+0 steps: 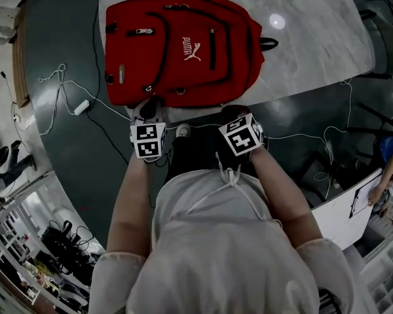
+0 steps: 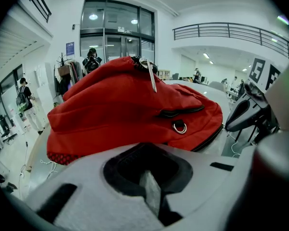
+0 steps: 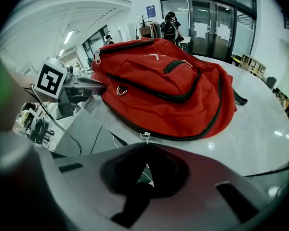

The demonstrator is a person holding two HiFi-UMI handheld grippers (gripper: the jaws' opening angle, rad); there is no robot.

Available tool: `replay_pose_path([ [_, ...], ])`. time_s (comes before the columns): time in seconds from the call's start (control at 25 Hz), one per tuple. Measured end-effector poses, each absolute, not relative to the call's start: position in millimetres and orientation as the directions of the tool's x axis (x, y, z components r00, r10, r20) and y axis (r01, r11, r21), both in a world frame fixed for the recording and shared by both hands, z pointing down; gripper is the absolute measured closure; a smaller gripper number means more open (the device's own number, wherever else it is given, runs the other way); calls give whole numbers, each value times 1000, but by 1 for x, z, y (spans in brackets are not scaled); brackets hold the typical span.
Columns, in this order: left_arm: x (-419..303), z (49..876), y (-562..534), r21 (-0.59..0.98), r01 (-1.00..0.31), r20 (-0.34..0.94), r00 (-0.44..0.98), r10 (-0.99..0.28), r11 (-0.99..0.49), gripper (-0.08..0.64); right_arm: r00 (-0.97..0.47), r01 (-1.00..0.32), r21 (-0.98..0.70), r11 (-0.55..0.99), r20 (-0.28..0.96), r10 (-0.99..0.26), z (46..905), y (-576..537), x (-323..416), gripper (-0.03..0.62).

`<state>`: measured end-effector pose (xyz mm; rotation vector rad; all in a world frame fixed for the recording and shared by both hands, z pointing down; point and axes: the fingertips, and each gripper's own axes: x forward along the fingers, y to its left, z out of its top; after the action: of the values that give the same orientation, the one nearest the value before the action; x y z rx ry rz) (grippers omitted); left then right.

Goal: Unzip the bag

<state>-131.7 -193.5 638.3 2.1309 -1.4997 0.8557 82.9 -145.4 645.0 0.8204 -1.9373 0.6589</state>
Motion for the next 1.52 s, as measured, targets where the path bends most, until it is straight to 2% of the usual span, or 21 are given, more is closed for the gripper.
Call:
replay_pose_path([
  [0.52,-133,641,-195,-40,-952,685,194,-702,-302,534,-294,-773,-35,633,905,-309,648,-166,143,565],
  [1.2,-132,640,-195,-63,-961,673,160,-722,-271,534,-274,-808,-32,588,904,-327,649,-188,165,561],
  [1.24,-132,640,-195,-55,-961,672,164,-723,-270,534,-279,-813,-38,581,902,-331,649,-189,165,557],
  [1.32,-132,640,-195,-18,-966,675,178,-717,-257,534,-291,-830,-56,555,892,-345,647,-190,165,508],
  [1.52,-133,635,-190,78,-979,684,190,-704,-187,534,-317,-855,-67,514,853,-414,628,-195,160,500],
])
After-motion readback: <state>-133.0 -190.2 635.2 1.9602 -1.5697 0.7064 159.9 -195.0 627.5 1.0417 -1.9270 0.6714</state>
